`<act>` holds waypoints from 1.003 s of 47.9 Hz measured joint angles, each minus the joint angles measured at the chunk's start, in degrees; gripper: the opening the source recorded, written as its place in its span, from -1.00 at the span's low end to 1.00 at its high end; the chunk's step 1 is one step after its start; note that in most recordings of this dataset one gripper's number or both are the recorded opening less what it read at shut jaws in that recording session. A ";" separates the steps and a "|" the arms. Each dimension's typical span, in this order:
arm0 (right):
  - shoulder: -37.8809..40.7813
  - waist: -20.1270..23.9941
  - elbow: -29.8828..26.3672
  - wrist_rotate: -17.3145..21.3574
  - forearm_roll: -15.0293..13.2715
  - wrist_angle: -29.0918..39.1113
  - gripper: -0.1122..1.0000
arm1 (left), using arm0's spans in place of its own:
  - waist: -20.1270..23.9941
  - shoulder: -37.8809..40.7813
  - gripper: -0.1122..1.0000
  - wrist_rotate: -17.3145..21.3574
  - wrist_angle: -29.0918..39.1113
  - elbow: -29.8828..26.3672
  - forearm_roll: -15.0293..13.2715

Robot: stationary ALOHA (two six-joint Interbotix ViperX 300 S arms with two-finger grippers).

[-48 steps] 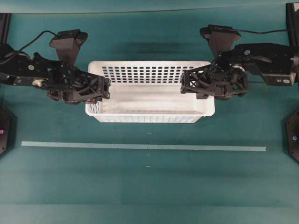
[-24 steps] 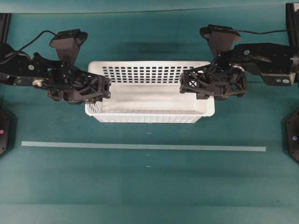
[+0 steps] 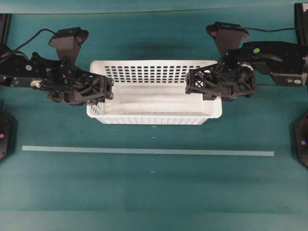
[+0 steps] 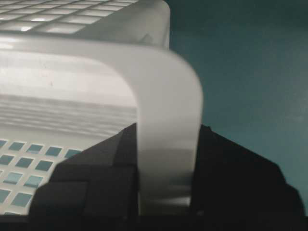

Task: Lift the white basket with both hands.
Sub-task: 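Lift the gripped basket upward with both grippers together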

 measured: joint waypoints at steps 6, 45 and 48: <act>0.00 0.09 -0.18 0.00 0.09 0.44 -0.50 | 0.00 -0.09 -0.65 0.00 0.62 -0.18 0.00; -1.49 4.92 -0.26 2.72 0.18 1.05 -0.50 | -5.98 -4.83 -0.65 -6.68 1.85 1.67 0.00; -1.67 5.89 -0.09 4.04 0.18 1.05 -0.50 | -6.68 -4.83 -0.65 -6.77 1.85 1.67 0.00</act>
